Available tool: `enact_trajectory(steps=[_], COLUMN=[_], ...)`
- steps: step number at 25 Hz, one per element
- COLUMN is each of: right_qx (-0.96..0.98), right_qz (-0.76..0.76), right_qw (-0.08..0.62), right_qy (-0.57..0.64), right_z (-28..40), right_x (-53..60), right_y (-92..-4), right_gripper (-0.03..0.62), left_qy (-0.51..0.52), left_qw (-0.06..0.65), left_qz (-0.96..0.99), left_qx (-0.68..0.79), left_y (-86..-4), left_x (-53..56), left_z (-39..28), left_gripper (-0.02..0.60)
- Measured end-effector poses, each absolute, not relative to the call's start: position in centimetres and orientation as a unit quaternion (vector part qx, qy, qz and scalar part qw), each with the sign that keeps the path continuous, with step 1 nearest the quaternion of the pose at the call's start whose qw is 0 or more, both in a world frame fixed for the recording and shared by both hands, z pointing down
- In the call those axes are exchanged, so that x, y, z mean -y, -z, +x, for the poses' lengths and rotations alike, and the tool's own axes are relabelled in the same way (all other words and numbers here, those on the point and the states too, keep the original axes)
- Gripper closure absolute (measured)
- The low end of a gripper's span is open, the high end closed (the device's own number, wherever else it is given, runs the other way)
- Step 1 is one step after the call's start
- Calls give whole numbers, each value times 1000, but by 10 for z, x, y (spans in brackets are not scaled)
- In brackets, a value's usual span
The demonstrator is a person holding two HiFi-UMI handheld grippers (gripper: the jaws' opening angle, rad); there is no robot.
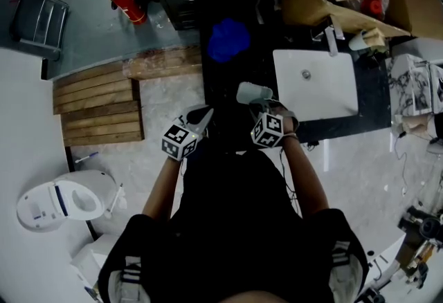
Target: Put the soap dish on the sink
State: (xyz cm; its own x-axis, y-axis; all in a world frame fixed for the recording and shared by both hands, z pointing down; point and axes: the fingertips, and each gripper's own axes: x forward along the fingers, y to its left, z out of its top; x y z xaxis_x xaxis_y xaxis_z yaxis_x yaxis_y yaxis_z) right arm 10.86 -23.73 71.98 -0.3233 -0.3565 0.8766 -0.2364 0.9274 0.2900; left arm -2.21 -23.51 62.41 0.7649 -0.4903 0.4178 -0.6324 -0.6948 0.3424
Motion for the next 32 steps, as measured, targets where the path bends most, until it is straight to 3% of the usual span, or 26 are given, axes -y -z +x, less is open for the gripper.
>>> enact_trajectory(steps=[32], right_qx=[808], right_qz=[204], right_qw=[550], right_qy=[59], right_z=[112], right_x=[248], right_y=[-721], right_gripper=[572], left_qy=[-144], left_qw=[238], left_qz=[908], left_qx=[313], left_y=[-622], left_x=[238], left_z=[-19], left_gripper=[581])
